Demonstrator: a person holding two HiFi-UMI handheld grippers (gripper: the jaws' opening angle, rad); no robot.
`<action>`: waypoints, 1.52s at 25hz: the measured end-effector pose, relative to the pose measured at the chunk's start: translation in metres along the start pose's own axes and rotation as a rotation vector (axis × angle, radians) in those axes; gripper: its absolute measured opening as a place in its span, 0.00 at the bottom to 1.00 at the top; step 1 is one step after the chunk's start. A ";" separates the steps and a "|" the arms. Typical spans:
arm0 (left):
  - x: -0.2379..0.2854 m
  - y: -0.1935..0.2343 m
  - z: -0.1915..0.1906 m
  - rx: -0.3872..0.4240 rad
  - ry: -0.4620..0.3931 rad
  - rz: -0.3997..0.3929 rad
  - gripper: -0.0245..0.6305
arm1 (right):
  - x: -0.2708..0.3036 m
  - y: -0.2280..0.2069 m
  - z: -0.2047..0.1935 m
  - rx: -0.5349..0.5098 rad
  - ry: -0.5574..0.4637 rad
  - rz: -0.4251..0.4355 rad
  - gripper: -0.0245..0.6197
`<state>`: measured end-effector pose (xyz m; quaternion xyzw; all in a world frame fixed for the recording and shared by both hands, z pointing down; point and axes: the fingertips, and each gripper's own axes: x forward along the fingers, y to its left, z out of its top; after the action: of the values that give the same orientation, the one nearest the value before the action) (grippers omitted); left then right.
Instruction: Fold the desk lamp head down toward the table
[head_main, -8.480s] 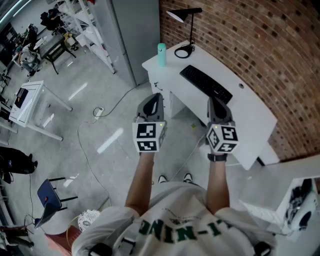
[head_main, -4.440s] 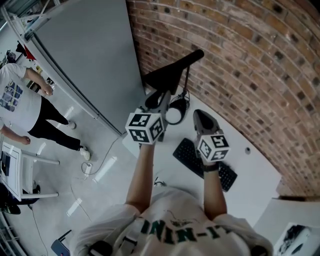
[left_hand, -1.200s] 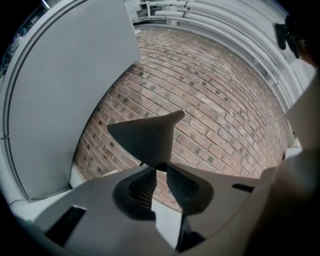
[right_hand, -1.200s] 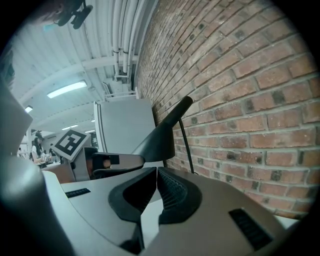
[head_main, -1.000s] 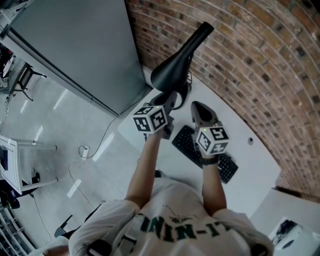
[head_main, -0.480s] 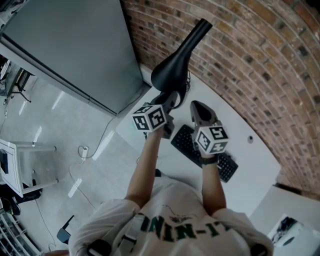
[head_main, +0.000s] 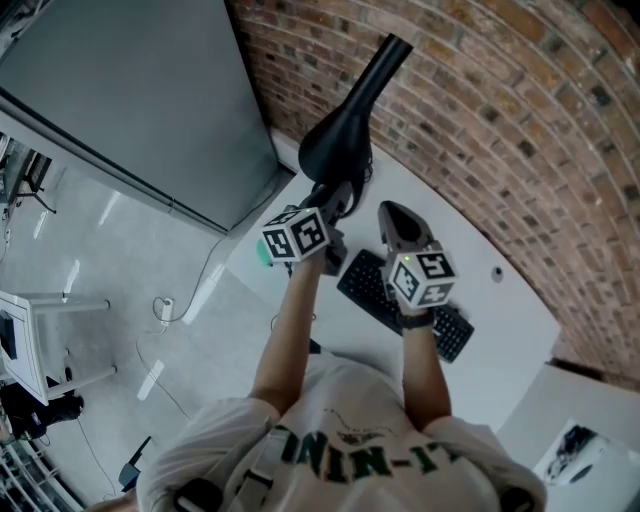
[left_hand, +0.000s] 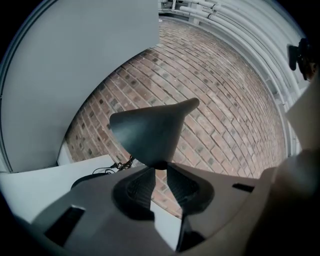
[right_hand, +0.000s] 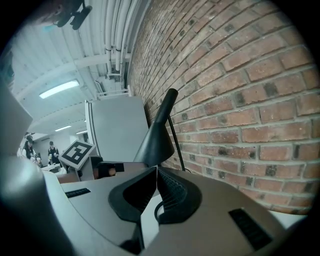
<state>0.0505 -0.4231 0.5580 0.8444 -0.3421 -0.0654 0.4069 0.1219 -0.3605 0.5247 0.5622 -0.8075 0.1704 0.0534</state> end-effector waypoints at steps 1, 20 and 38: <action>0.002 0.000 0.000 -0.003 0.001 -0.004 0.14 | 0.000 -0.001 0.000 0.000 0.001 -0.002 0.05; 0.000 0.005 -0.011 0.160 0.061 0.102 0.14 | -0.010 0.001 0.008 -0.004 -0.020 0.000 0.05; -0.120 -0.054 0.019 0.443 -0.104 0.241 0.12 | -0.062 0.041 0.028 -0.100 -0.120 0.034 0.05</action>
<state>-0.0195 -0.3357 0.4856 0.8616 -0.4668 0.0166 0.1988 0.1089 -0.3020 0.4727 0.5542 -0.8262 0.0965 0.0300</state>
